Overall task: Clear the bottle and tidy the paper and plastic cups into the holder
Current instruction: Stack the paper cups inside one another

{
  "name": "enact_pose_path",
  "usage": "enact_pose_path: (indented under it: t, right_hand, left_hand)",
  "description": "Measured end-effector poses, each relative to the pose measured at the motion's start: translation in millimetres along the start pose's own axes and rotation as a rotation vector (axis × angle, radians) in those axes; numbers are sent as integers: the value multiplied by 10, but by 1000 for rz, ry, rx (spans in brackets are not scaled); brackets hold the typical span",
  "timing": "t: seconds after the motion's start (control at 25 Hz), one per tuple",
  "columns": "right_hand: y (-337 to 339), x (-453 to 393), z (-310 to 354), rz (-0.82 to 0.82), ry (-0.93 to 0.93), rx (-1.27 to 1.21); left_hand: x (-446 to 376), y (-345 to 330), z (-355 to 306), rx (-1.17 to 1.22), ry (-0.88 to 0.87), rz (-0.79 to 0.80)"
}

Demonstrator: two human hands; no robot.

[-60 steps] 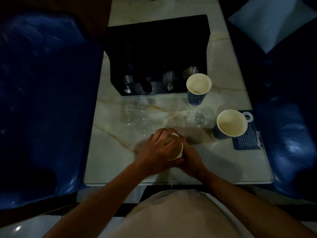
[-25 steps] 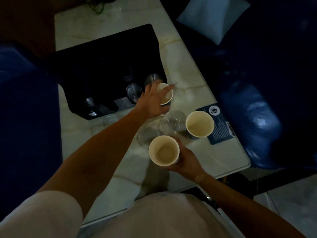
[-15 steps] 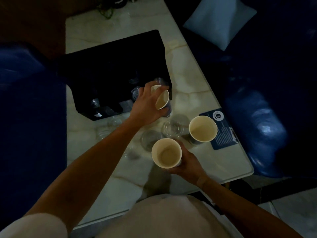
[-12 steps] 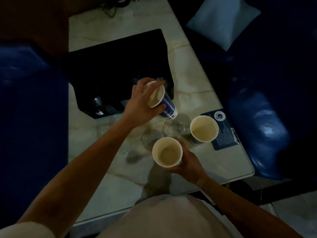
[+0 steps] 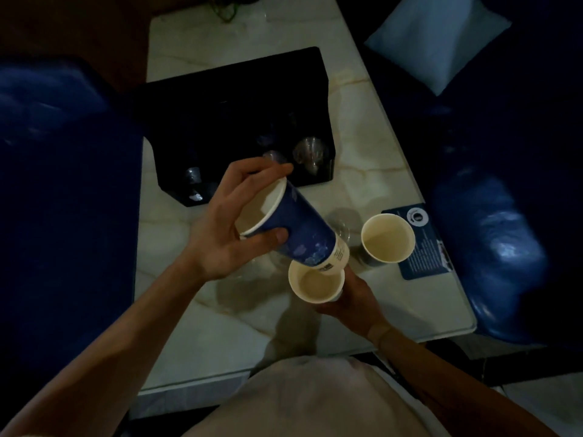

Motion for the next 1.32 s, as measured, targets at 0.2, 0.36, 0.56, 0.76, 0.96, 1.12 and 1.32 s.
enact_pose_path:
  t: [0.2,0.36,0.56,0.76,0.96,1.12,1.32]
  right_hand:
    - [-3,-31,-18,23,-20,0]
    - [-41,-27,-14,62,-27,25]
    - [-23,-6,18,13,-5,-18]
    - [-34,-31,-33,-12,-9,1]
    - [-92,-41,-108,-15,-18,35]
    - [-111,-44,-96,-17,2,93]
    - [9,26,1,-66,13,-38]
  left_hand:
    - [267,-210,42,-82,102,127]
    - [394,-561,4,-249,41,200]
    - [507,-1012,46,-389,-1,285]
    - [521,-1212,105,-328,66,264]
    - [550,-1372,172,-322,67,294]
    - [615,-1442,308,-321,133,295]
    - [661,-1527,446,-353,184,375]
Point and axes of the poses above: each hand's wrist, its own x-axis away from the middle knuckle, its own y-axis out of the back of the hand, z = x × y, the point moved 10 cm from there along -x, towards the middle knuckle, and after that the axes turned 7 degrees about -y, right-handed, at the moved point
